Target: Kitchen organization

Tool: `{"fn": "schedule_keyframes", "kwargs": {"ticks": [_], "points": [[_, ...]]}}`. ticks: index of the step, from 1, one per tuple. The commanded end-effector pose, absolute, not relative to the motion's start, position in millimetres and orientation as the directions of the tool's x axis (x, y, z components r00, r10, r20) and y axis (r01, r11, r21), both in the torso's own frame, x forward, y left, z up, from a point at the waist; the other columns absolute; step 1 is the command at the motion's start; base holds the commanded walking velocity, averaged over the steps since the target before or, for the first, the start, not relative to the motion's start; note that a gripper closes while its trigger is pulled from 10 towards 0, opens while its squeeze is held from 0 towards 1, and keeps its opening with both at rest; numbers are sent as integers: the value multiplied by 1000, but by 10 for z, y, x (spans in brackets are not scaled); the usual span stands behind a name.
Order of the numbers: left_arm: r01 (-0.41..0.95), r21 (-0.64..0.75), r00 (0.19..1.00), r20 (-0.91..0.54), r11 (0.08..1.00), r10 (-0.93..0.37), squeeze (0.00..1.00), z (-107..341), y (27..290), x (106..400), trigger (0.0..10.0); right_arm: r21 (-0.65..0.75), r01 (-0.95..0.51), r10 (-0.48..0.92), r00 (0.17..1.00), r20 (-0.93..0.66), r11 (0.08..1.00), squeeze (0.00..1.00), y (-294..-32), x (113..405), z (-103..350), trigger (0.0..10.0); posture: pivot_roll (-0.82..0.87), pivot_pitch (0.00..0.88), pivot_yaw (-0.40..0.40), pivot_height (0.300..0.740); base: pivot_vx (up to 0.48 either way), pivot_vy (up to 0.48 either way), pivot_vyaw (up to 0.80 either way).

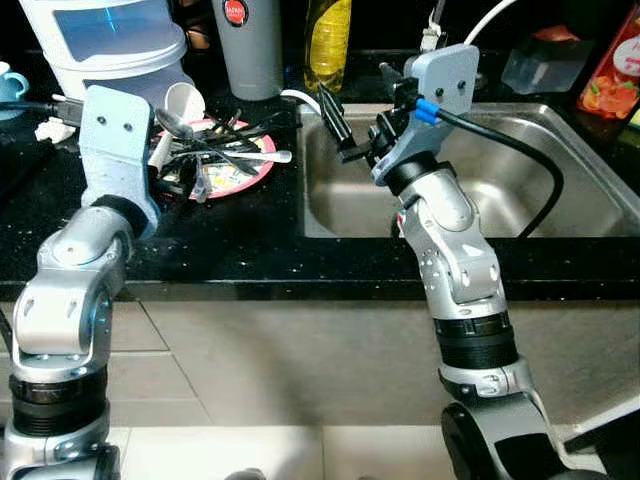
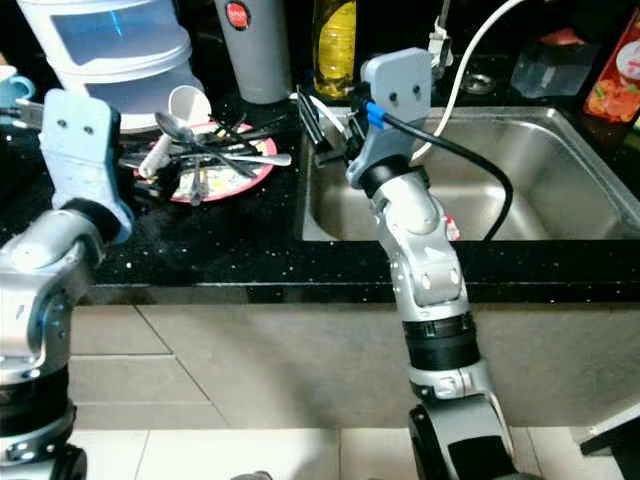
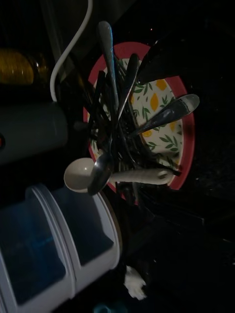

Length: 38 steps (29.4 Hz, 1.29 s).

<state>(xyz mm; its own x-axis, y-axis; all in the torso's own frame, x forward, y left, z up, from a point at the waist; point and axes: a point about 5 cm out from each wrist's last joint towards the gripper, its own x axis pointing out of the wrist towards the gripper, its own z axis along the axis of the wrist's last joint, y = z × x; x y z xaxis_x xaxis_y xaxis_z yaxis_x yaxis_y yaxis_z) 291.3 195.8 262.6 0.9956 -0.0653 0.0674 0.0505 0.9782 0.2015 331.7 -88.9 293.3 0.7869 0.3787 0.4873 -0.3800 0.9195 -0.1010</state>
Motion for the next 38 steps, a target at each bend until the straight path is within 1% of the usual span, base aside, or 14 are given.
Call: {"fn": "schedule_keyframes", "kwargs": {"ticks": [1,14,16,20,21,23,24,25,26,28,32,35,36,38], "points": [[48,185,995,73,982,-62,0,2619,1951,2915,10000,-95,-380,375,784,494,920,0,-902,3309,2944,10000,119,0,39,740,0,0,0],[-2,206,996,85,979,-15,0,2639,2012,2892,10000,-95,-381,376,785,493,920,0,-897,3316,2940,10000,119,0,39,740,0,0,0],[16,291,998,46,956,-31,0,2621,2104,2875,10000,-97,-382,378,784,492,919,0,-891,3320,2940,10000,125,0,40,740,0,0,0],[52,310,998,12,949,-58,0,2614,2144,2874,10000,-100,-384,381,783,491,918,0,-888,3324,2940,10000,131,4,36,740,0,0,0],[111,343,992,13,933,-123,0,2669,2147,2868,10000,-108,-386,388,784,485,916,0,-879,3336,2937,10000,136,10,32,740,0,0,0],[250,479,961,-21,841,-274,0,2766,2125,2849,10000,-144,-381,403,794,456,913,0,-866,3386,2923,10000,143,16,25,740,0,0,0],[250,479,961,-21,841,-274,0,2766,2125,2849,10000,-144,-381,403,794,456,913,0,-866,3386,2923,10000,143,16,25,740,0,0,0],[291,527,949,-49,799,-313,0,2778,2123,2841,10000,-152,-380,406,797,446,912,0,-864,3403,2918,10000,143,16,25,740,0,0,0],[291,527,949,-49,799,-313,0,2778,2123,2841,10000,-152,-380,406,797,446,912,0,-864,3403,2918,10000,143,16,25,740,0,0,0],[348,634,935,-184,690,-303,0,2758,2416,2932,10000,-185,-353,399,818,414,917,0,-897,3509,2936,10000,149,30,22,740,0,0,0],[373,659,927,-236,653,-291,0,2682,2533,3048,10000,-182,-349,393,821,415,919,0,-899,3542,2962,10000,154,42,19,740,0,0,0],[263,640,965,-179,722,-192,0,2699,2655,3260,10000,-181,-355,399,816,419,917,0,-852,3564,2990,10000,149,55,24,740,0,0,0],[121,523,991,-111,843,-74,0,2749,2764,3356,10000,-178,-365,405,808,428,914,0,-816,3556,3014,10000,141,58,27,740,0,0,0],[69,423,997,-70,904,-44,0,2757,2765,3405,10000,-172,-373,410,801,435,912,0,-795,3550,3034,10000,134,64,18,740,0,0,0]]}}
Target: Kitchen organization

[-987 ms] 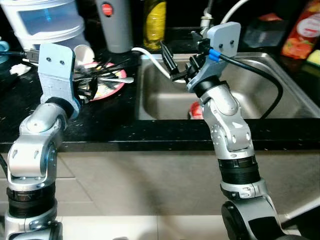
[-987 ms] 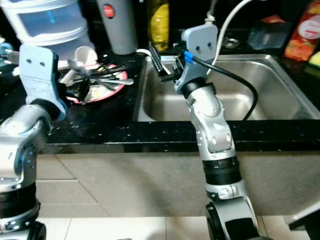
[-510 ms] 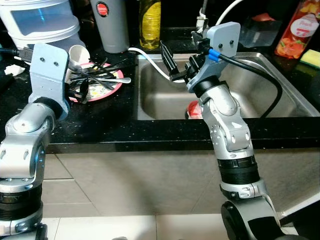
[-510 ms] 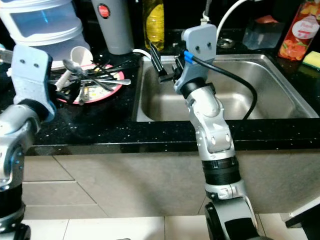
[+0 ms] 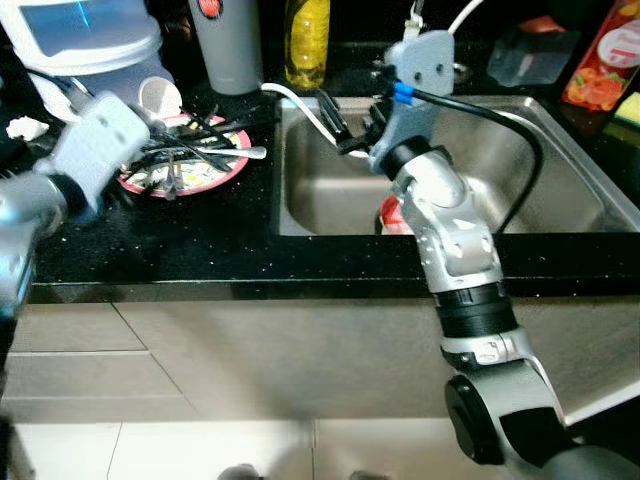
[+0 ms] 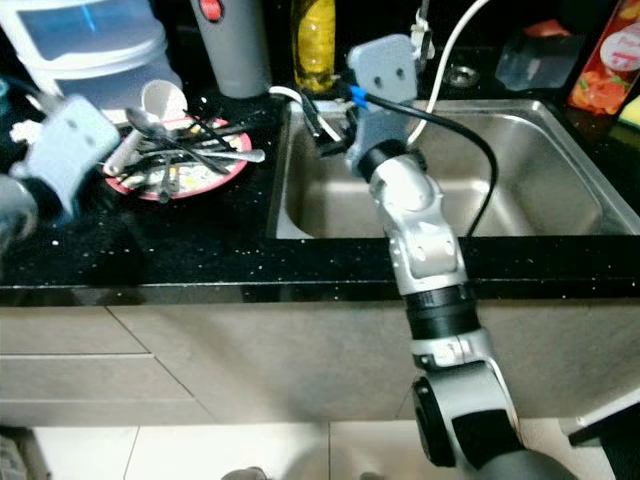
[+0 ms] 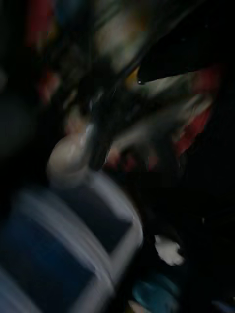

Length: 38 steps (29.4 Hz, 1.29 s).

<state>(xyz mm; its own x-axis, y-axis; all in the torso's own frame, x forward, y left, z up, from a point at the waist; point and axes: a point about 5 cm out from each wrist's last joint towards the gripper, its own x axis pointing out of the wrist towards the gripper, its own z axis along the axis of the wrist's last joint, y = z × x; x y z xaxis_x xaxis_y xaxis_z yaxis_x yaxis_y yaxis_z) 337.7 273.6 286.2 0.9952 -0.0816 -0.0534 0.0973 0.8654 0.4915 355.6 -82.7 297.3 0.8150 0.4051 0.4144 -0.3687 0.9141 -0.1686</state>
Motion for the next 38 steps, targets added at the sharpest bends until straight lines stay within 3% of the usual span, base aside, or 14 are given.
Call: {"fn": "schedule_keyframes", "kwargs": {"ticks": [1,2,6,10,16,22,30,32,34,35,36,37,38], "points": [[65,382,998,-48,922,-51,0,2758,2739,3420,10000,-170,-376,412,799,439,911,0,-790,3547,3044,10000,133,66,15,740,0,0,0],[65,382,998,-48,922,-51,0,2758,2739,3420,10000,-170,-376,412,799,439,911,0,-790,3547,3044,10000,133,66,15,740,0,0,0],[103,143,994,31,984,-109,0,2720,2540,3606,10000,-169,-403,434,779,453,899,0,-741,3539,3077,10000,127,70,-1,740,0,0,0],[103,-42,995,19,994,-102,0,2622,2443,3772,10000,-170,-431,458,757,466,886,0,-693,3518,3100,10000,116,66,2,740,0,0,0],[-53,-77,999,-13,996,52,0,2558,2510,3796,10000,-171,-434,460,753,469,885,0,-696,3493,3090,10000,106,62,8,740,0,0,0],[-105,-76,994,-19,992,104,0,2543,2537,3789,10000,-169,-433,459,756,466,885,0,-709,3496,3072,10000,112,55,5,740,0,0,0],[-162,-188,986,-81,969,149,0,2415,2493,3790,10000,-168,-451,474,745,470,876,0,-659,3495,3070,10000,121,48,-1,740,0,0,0],[-171,-220,984,-94,960,153,0,2381,2474,3785,8235,-168,-452,474,745,470,876,0,-659,3499,3072,10000,121,49,-2,740,0,0,0],[-180,-237,982,-107,955,158,0,2341,2461,3777,4745,-167,-453,474,744,471,876,0,-662,3498,3075,10000,119,50,-2,740,0,0,0],[-180,-237,982,-107,955,158,0,2341,2461,3777,4745,-167,-453,474,744,471,876,0,-662,3498,3075,10000,119,50,-2,740,0,0,0],[-181,-249,981,-112,952,157,0,2325,2455,3776,2588,-166,-453,474,744,471,876,0,-663,3497,3076,10000,119,50,-3,740,0,0,0],[-181,-249,981,-112,952,157,0,2325,2455,3776,2588,-166,-453,474,744,471,876,0,-663,3497,3076,10000,119,50,-3,740,0,0,0],[-188,-260,980,-112,947,163,0,2317,2453,3772,0,-165,-453,473,743,473,876,0,-667,3497,3079,10000,117,49,-2,740,0,0,0]]}}
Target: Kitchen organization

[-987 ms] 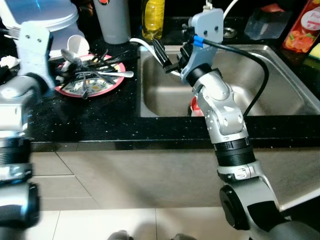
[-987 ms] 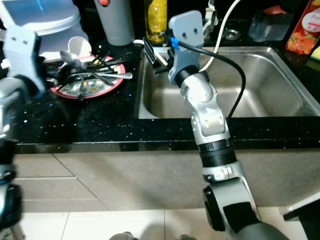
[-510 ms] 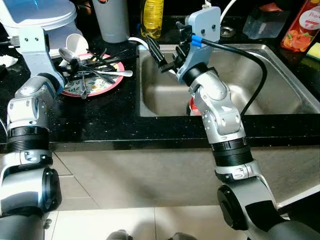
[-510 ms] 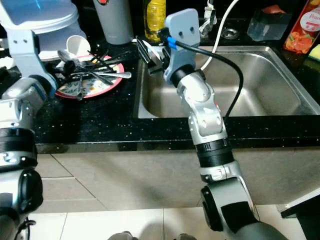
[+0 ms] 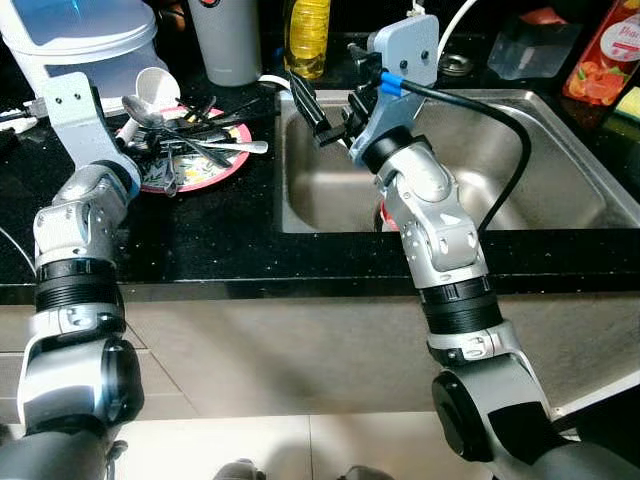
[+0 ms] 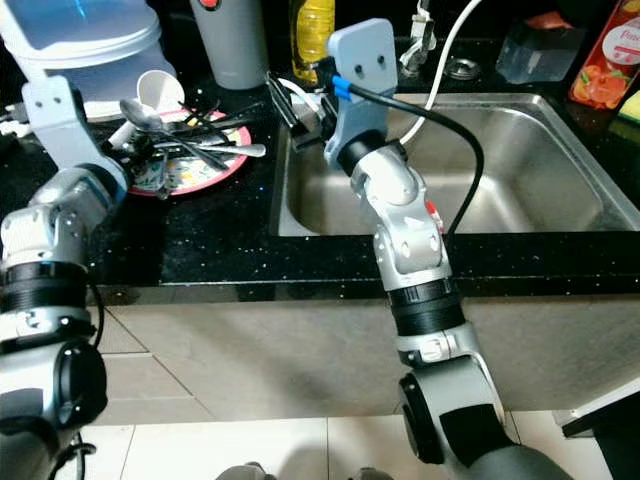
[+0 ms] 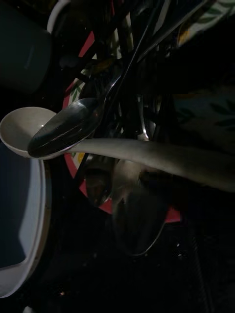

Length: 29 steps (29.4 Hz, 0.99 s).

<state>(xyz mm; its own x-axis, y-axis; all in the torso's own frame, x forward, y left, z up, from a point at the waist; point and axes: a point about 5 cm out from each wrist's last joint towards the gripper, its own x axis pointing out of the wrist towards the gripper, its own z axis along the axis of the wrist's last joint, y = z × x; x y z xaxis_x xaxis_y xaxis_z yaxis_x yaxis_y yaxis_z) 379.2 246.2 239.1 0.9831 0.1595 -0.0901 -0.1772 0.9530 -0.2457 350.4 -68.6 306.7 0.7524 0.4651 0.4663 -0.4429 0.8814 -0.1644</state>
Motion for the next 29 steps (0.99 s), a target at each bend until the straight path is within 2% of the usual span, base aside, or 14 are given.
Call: {"fn": "schedule_keyframes", "kwargs": {"ticks": [1,5,16,17,18,19,21,23,26,29], "points": [[-192,-261,980,-108,946,169,0,2324,2453,3770,0,-164,-453,473,743,474,876,0,-669,3497,3081,10000,117,50,-3,740,0,0,0],[-198,-264,979,-97,944,179,0,2347,2455,3767,0,-163,-452,471,742,476,877,0,-671,3499,3086,10000,116,49,-3,740,0,0,0],[-251,-114,966,38,961,256,0,2511,2463,3720,0,-162,-450,469,743,476,878,0,-678,3501,3080,10000,115,48,-6,740,0,0,0],[-252,-81,961,95,964,259,0,2580,2447,3701,9529,-162,-451,469,744,476,878,0,-677,3500,3078,10000,115,48,-6,740,0,0,0],[-252,-81,961,95,964,259,0,2580,2447,3701,9529,-162,-451,469,744,476,878,0,-677,3500,3078,10000,115,48,-6,740,0,0,0],[-262,-43,953,144,964,265,0,2645,2430,3680,10000,-161,-451,469,744,476,878,0,-676,3500,3077,10000,113,48,-7,740,0,0,0],[-257,10,942,225,966,248,0,2757,2359,3636,10000,-162,-452,470,743,476,877,0,-674,3499,3077,10000,114,47,-8,740,0,0,0],[-256,14,940,237,967,245,0,2784,2322,3615,10000,-163,-452,471,743,476,877,0,-674,3498,3077,10000,114,47,-8,740,0,0,0],[-203,24,961,199,979,194,0,2736,2172,3558,10000,-170,-448,470,742,478,878,0,-685,3498,3085,10000,110,46,0,740,0,0,0],[-29,137,998,52,990,22,0,2486,1874,3361,10000,-190,-424,461,747,479,886,0,-760,3512,3108,10000,105,48,4,740,0,0,0]]}}
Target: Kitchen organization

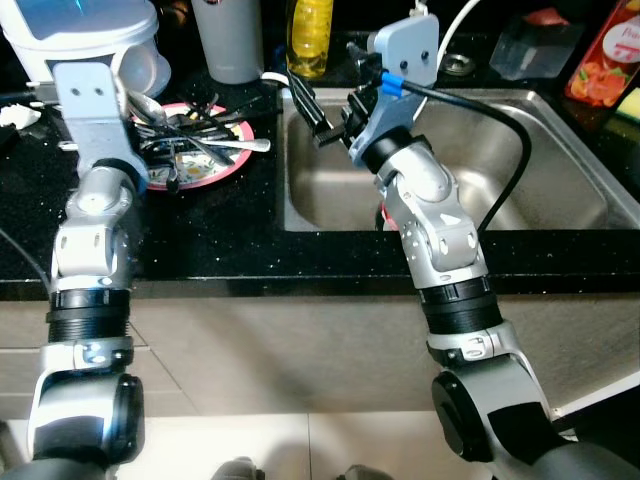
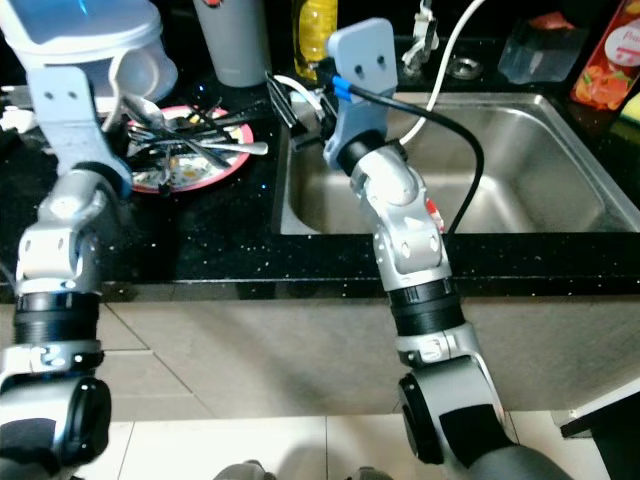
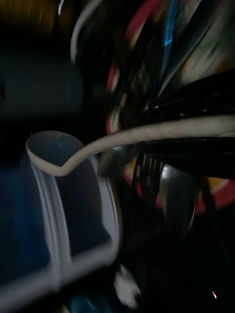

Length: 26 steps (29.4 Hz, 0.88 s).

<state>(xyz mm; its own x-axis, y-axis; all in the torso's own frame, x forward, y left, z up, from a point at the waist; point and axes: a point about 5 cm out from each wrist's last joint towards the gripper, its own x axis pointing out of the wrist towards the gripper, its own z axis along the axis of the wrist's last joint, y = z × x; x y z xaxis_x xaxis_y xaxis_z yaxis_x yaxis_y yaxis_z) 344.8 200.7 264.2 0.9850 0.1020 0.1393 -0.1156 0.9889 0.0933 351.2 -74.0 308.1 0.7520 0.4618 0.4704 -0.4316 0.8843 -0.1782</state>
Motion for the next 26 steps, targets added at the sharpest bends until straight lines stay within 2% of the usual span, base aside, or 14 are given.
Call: {"fn": "schedule_keyframes", "kwargs": {"ticks": [1,2,7,9,11,14,15,17,18,19,21,24,25,26], "points": [[-29,137,998,52,990,22,0,2486,1874,3361,10000,-190,-424,461,747,479,886,0,-760,3512,3108,10000,105,48,4,740,0,0,0],[6,247,999,37,969,-16,0,2415,1838,3207,10000,-199,-412,456,753,475,889,0,-819,3522,3106,10000,112,50,4,740,0,0,0],[-32,335,991,133,942,-13,0,2518,1865,3133,10000,-198,-406,449,759,472,892,0,-855,3531,3094,10000,116,50,1,740,0,0,0],[-5,357,983,173,934,-61,0,2589,1835,3119,10000,-192,-406,447,762,468,893,0,-854,3539,3078,10000,135,47,-9,740,0,0,0],[143,379,952,201,914,-232,0,2689,1676,3113,10000,-186,-411,449,763,465,892,0,-825,3547,3062,10000,138,49,-12,740,0,0,0],[143,379,952,201,914,-232,0,2689,1676,3113,10000,-186,-411,449,763,465,892,0,-825,3547,3062,10000,138,49,-12,740,0,0,0],[234,386,921,207,892,-331,0,2743,1552,3137,10000,-189,-409,448,762,467,893,0,-813,3551,3064,10000,132,52,-10,740,0,0,0],[234,386,921,207,892,-331,0,2743,1552,3137,10000,-189,-409,448,762,467,893,0,-813,3551,3064,10000,132,52,-10,740,0,0,0],[336,390,874,209,857,-438,0,2820,1404,3195,10000,-189,-397,438,766,471,898,0,-822,3560,3073,10000,122,57,-3,740,0,0,0],[459,362,825,165,811,-540,0,2849,1278,3306,10000,-201,-364,416,785,459,909,0,-857,3588,3063,10000,103,64,16,740,0,0,0],[575,320,767,112,753,-632,0,2866,1161,3392,10000,-217,-326,390,807,443,920,0,-902,3619,3047,10000,103,64,16,740,0,0,0],[630,226,754,50,743,-654,0,2800,1123,3562,10000,-265,-250,336,869,362,931,0,-981,3738,2945,10000,68,77,49,740,0,0,0],[652,142,750,20,744,-661,0,2747,1086,3682,10000,-276,-205,289,906,310,939,0,-1041,3820,2885,10000,56,78,54,740,0,0,0],[652,142,750,20,744,-661,0,2747,1086,3682,10000,-276,-205,289,906,310,939,0,-1041,3820,2885,10000,56,78,54,740,0,0,0]]}}
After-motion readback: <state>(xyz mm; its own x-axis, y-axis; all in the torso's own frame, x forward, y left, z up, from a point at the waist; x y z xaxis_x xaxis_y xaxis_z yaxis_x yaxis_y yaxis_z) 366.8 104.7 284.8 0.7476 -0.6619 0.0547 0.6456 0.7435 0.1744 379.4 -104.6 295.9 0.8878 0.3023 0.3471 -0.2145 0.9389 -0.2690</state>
